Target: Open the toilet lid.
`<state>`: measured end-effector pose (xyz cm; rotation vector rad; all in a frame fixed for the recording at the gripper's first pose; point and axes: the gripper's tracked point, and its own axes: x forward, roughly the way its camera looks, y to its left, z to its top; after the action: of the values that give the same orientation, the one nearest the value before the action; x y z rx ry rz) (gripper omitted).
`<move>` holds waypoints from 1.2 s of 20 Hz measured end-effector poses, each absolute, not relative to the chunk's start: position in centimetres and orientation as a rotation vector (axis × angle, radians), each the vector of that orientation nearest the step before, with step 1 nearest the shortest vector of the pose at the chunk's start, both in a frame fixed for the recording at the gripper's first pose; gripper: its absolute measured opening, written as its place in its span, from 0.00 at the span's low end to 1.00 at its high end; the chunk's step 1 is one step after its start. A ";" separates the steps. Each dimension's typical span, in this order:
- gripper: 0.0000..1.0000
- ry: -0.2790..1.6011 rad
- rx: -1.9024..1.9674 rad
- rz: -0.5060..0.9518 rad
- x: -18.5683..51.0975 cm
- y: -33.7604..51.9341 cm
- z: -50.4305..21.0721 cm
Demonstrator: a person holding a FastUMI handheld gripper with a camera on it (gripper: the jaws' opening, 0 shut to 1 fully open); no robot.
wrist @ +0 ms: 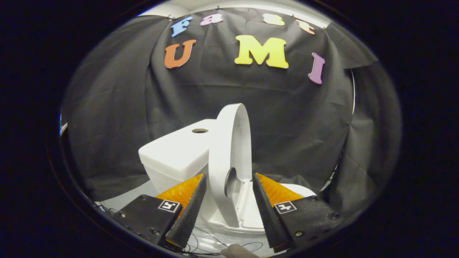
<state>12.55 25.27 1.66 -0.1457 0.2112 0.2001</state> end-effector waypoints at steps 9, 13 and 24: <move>1.00 -0.010 -0.117 0.197 5.3 20.1 7.0; 1.00 -0.040 -0.085 0.165 1.7 15.4 8.5; 1.00 -0.044 0.059 -0.002 -4.8 1.9 3.3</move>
<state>-4.81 1.94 3.26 0.0594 -0.0441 -0.0018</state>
